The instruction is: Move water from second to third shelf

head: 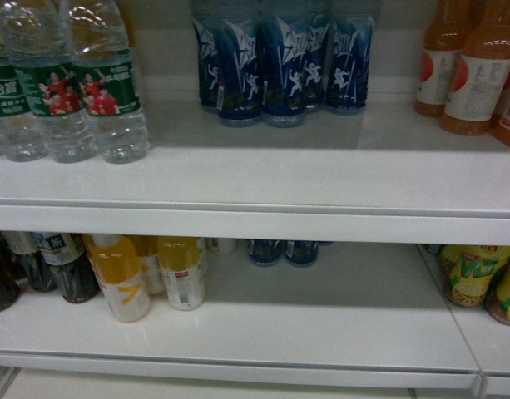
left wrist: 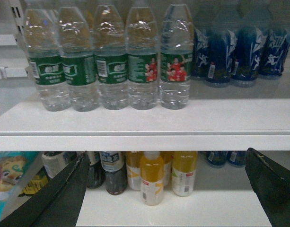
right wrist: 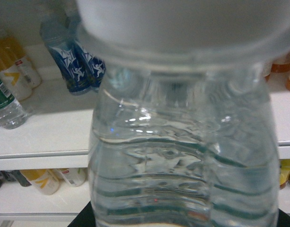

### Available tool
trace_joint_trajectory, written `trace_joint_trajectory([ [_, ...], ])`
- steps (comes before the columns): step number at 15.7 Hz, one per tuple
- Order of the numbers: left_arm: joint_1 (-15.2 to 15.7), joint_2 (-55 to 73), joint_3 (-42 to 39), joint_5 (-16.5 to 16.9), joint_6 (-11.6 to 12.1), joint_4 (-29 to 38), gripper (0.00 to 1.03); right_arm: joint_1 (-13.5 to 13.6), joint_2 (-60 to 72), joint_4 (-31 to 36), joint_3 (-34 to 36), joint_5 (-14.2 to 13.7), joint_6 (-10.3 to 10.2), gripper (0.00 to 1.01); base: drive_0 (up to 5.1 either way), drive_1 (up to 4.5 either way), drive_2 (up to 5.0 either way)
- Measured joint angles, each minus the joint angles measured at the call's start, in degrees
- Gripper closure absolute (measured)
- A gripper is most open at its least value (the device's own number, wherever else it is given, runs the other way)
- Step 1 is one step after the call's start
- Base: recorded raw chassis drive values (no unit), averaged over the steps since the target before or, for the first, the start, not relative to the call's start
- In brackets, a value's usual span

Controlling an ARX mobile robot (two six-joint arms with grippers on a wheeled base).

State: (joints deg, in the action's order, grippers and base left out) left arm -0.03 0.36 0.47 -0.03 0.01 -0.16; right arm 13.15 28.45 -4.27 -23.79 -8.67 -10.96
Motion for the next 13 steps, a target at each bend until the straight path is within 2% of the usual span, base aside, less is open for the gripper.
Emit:
trace_joint_trajectory([
  [13, 0.0, 0.0, 0.0, -0.04, -0.02, -0.02, 0.05, -0.02, -0.04, 0.02, 0.0, -0.31, 0.02, 0.59, -5.1, 2.39, 2.4],
])
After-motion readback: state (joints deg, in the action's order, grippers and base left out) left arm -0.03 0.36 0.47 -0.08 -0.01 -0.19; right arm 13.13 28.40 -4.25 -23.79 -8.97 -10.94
